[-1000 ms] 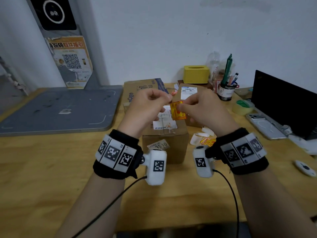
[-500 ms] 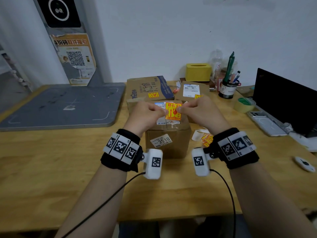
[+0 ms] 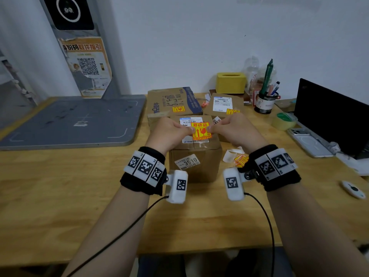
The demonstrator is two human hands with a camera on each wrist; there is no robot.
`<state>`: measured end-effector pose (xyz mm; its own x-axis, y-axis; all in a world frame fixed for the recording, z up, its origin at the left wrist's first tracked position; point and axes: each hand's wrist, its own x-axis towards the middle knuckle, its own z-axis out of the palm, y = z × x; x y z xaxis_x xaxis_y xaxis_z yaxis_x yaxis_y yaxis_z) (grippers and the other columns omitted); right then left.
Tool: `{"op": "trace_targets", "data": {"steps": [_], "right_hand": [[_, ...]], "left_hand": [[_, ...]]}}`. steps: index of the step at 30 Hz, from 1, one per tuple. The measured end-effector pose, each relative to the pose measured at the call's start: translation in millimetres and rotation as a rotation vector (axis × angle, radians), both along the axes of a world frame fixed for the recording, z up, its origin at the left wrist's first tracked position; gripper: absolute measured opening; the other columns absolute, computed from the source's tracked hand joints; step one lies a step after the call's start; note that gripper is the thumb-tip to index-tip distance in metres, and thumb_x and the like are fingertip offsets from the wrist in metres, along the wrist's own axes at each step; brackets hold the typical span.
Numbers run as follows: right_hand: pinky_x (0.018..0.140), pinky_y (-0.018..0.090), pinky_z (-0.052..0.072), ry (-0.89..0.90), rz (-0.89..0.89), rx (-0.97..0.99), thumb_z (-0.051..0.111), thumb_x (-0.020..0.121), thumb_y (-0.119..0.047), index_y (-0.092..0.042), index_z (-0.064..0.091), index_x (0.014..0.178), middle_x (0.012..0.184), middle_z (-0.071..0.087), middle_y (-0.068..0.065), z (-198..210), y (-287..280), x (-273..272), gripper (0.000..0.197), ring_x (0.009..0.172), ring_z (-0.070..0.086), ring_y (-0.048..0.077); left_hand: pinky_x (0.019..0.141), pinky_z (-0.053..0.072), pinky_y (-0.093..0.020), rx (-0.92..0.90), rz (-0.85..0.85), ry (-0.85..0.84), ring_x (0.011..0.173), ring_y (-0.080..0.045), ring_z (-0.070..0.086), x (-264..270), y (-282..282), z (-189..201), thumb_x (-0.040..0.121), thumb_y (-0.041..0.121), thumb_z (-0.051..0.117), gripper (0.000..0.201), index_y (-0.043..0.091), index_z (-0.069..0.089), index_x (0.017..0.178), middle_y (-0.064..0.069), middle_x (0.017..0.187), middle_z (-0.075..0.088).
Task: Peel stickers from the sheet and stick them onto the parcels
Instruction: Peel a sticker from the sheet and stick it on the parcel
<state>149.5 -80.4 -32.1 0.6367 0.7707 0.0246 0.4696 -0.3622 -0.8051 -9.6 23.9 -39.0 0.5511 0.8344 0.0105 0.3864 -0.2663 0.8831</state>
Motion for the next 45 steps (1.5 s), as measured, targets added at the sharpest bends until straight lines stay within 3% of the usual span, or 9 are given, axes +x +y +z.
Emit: {"op": "trace_targets", "data": {"steps": [5,11,14,18,23,27,35,40,45], "right_hand": [[0.043,0.021,0.027,-0.034,0.002,-0.014,0.079,0.085,-0.037,-0.007,0.081,0.082,0.043,0.034,-0.008,-7.1,0.1,-0.6,0.03,0.033,0.031,0.006],[0.047,0.02,0.028,-0.029,0.028,-0.065,0.079,0.086,-0.036,-0.02,0.077,0.078,0.03,0.043,-0.021,-5.3,-2.0,-2.7,0.018,0.043,0.042,0.003],[0.047,0.021,0.029,-0.015,0.022,-0.091,0.08,0.086,-0.035,-0.019,0.074,0.073,0.029,0.042,-0.018,-5.3,-2.0,-4.0,0.022,0.033,0.043,-0.001],[0.048,0.023,0.03,-0.007,0.022,-0.112,0.08,0.085,-0.034,-0.016,0.074,0.071,0.03,0.041,-0.015,-4.9,-0.7,-3.4,0.024,0.029,0.041,0.0],[0.05,0.025,0.032,-0.017,0.022,-0.119,0.082,0.082,-0.036,-0.013,0.077,0.073,0.034,0.038,-0.013,-6.3,3.0,-1.7,0.025,0.042,0.038,0.009],[0.048,0.025,0.03,-0.044,0.025,-0.126,0.081,0.082,-0.035,-0.009,0.08,0.082,0.03,0.036,-0.013,-5.4,3.6,0.4,0.027,0.028,0.035,0.004],[0.047,0.025,0.028,-0.089,0.017,-0.128,0.083,0.077,-0.033,-0.002,0.079,0.084,0.038,0.039,-0.01,-9.2,8.4,2.0,0.032,0.027,0.034,0.005],[0.053,0.027,0.034,-0.111,0.026,-0.122,0.083,0.077,-0.035,-0.007,0.082,0.086,0.055,0.054,-0.004,-10.2,8.2,2.5,0.03,0.049,0.044,0.008],[0.052,0.026,0.034,-0.091,0.019,-0.123,0.083,0.077,-0.036,-0.008,0.082,0.085,0.051,0.051,-0.006,-11.1,6.7,3.1,0.029,0.046,0.042,0.007]], "left_hand": [[0.088,0.053,-0.032,0.062,0.009,0.102,0.088,-0.011,0.065,6.0,2.7,-0.8,0.084,0.036,0.077,0.028,0.01,0.08,0.094,-0.003,0.098,0.076],[0.088,0.057,-0.041,0.11,-0.004,0.203,0.087,-0.017,0.068,10.9,6.9,-1.4,0.081,0.036,0.08,0.029,0.01,0.08,0.093,-0.008,0.093,0.076],[0.085,0.057,-0.039,0.106,-0.015,0.214,0.085,-0.014,0.067,12.2,8.0,-3.5,0.081,0.035,0.08,0.027,0.011,0.079,0.093,-0.006,0.092,0.076],[0.072,0.053,-0.031,0.108,-0.008,0.239,0.08,-0.012,0.065,14.8,11.0,-5.4,0.08,0.037,0.081,0.027,0.013,0.078,0.093,-0.002,0.088,0.074],[0.056,0.042,-0.027,0.121,-0.003,0.265,0.072,-0.01,0.062,18.3,13.6,-6.7,0.078,0.038,0.082,0.029,0.014,0.075,0.093,0.002,0.079,0.069],[0.058,0.044,-0.027,0.126,-0.001,0.279,0.076,-0.013,0.064,20.4,14.9,-7.1,0.076,0.039,0.083,0.03,0.016,0.073,0.093,0.002,0.08,0.069],[0.055,0.04,-0.026,0.159,-0.01,0.323,0.072,-0.012,0.063,21.4,16.1,-6.8,0.07,0.044,0.086,0.031,0.02,0.069,0.081,0.005,0.074,0.067],[0.063,0.048,-0.027,0.188,-0.019,0.326,0.08,-0.014,0.068,21.1,16.9,-7.2,0.068,0.046,0.086,0.035,0.024,0.069,0.088,0.006,0.083,0.07],[0.066,0.053,-0.029,0.198,-0.006,0.332,0.083,-0.016,0.068,21.0,15.1,-6.0,0.066,0.049,0.087,0.041,0.023,0.069,0.093,0.004,0.088,0.071]]}}
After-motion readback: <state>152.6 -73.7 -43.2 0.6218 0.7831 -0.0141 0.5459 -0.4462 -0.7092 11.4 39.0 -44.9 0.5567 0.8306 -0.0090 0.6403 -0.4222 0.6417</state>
